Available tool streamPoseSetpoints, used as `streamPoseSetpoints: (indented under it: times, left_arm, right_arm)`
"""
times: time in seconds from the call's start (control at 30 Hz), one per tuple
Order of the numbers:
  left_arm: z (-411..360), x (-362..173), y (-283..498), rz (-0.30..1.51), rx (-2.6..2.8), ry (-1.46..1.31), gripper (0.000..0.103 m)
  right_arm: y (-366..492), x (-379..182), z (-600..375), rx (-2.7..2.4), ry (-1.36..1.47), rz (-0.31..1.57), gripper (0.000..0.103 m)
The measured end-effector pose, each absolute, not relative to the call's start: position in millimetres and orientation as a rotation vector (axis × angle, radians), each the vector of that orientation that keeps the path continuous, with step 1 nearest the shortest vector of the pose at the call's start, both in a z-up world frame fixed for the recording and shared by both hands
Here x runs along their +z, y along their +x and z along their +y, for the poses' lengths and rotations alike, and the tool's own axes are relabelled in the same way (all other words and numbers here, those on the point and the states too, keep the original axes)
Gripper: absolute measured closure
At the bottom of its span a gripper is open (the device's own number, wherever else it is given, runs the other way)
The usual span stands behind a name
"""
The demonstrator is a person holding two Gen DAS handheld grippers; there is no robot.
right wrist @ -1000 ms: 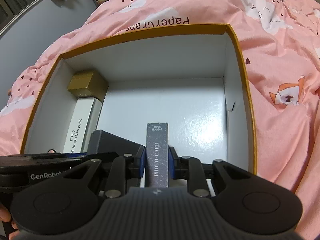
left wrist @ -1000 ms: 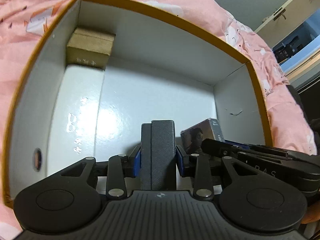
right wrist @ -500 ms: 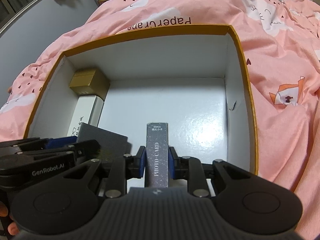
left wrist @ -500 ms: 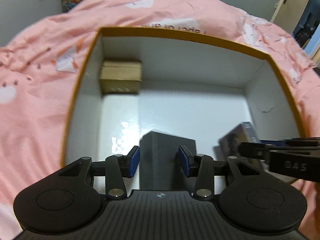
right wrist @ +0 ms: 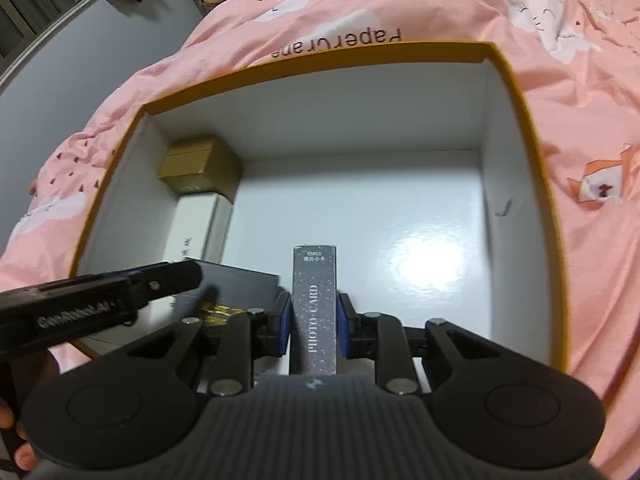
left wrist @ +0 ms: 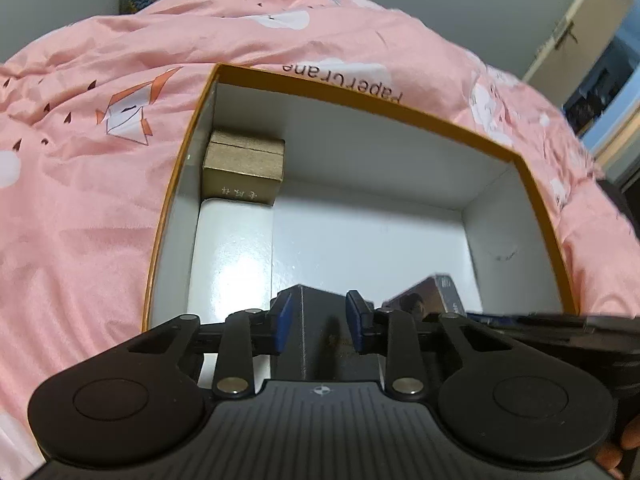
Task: Organize objects
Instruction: 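Lower the gray card box into the orange box with the left gripper while the right lowers the photo card, then open the right gripper to drop the photo card beside the gray card box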
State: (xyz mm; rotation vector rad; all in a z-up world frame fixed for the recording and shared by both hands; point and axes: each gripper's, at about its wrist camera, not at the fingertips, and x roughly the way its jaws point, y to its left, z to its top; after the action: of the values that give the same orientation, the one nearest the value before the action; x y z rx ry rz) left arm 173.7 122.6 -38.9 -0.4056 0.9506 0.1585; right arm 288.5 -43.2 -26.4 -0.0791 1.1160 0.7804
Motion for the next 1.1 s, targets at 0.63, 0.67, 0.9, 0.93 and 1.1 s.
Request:
streamPoseSetpoints:
  times: [0.63,0.67,0.9,0.93,1.1]
  left_arm:
    - [124.9,-45.5,170.8,0.926,0.174,-0.452,0.089]
    - [124.6,-46.1,170.5,0.923,0.174,-0.453,0.089]
    - [118.9,-49.4,170.8,0.915,0.151,-0.438,0.089]
    - [117.2,-50.2,170.8,0.915,0.149,-0.433,0.089]
    - [112.0,-53.4,170.2,0.926,0.149,-0.415,0.089]
  right_arm:
    - [290.3,-32.0,-43.8,0.778,0.029,1.168,0.079]
    - [290.2,-32.9,-42.5,0.768,0.036,1.176,0.079]
    - [300.2,-43.1,-47.2,0.748,0.084,1.243,0.079]
    - [301.9,-46.2,-46.7,0.745,0.077,1.264,0.079]
    - [306.3,-56.1,-46.8,0.729,0.062,1.322,0.078]
